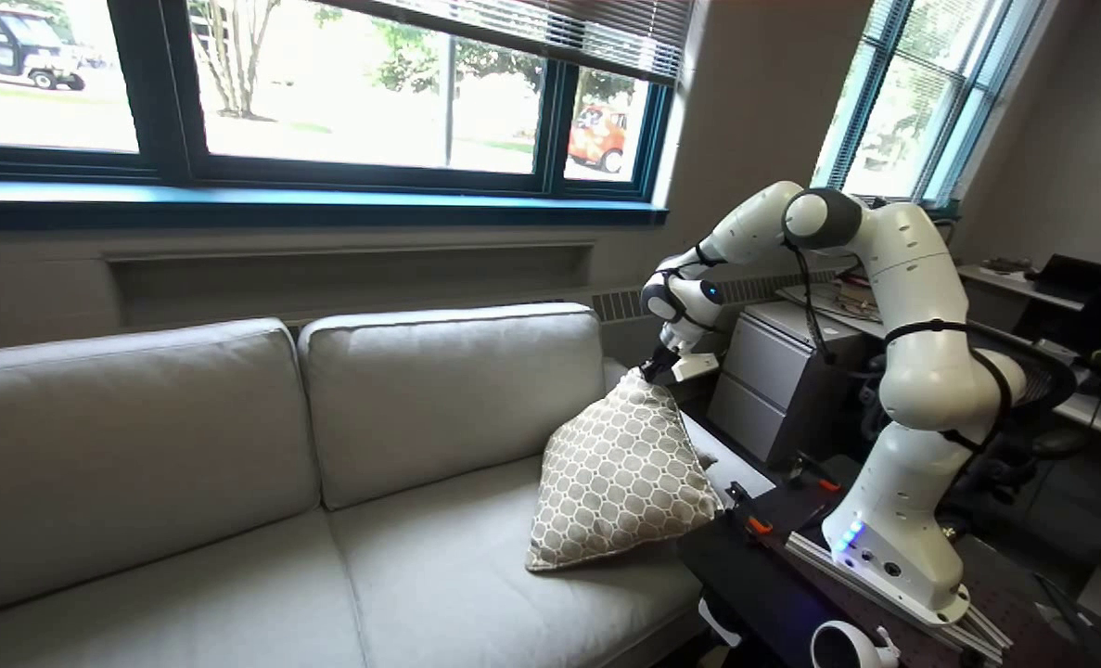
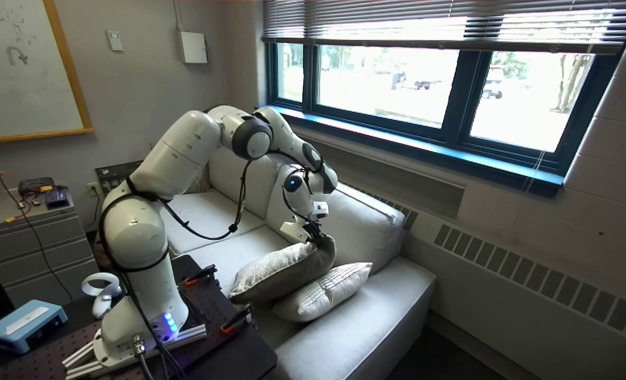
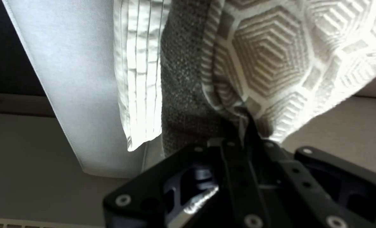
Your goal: Move the pillows from the middle of the couch and set them against the armrest
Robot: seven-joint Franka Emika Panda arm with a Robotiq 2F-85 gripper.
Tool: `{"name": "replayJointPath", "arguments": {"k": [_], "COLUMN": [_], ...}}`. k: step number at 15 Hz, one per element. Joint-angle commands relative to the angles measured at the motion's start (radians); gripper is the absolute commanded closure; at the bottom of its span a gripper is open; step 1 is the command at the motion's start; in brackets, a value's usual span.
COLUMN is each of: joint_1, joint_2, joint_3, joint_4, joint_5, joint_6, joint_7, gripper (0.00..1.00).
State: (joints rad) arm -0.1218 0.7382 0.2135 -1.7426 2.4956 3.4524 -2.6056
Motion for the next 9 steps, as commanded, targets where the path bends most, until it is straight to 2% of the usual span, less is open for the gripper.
{"name": "replayJointPath", "arguments": {"k": [1, 4, 8, 9], "joint_1": [0.016, -0.058, -0.008, -0.011], "joint_2": [-0.021, -0.033, -0.048, -0.05], "joint_3": [-0.01, 0.085, 0.025, 0.028], "joint_4": [-0.043, -0.1, -0.134, -0.148], "joint_5": [0.009, -0.037, -0.023, -0.027], "joint_6": [0.001, 0.002, 0.001, 0.001], "joint_7": [0.0, 0.0, 0.0, 0.0], "gripper": [0.96, 0.96, 0.97, 0.86]}}
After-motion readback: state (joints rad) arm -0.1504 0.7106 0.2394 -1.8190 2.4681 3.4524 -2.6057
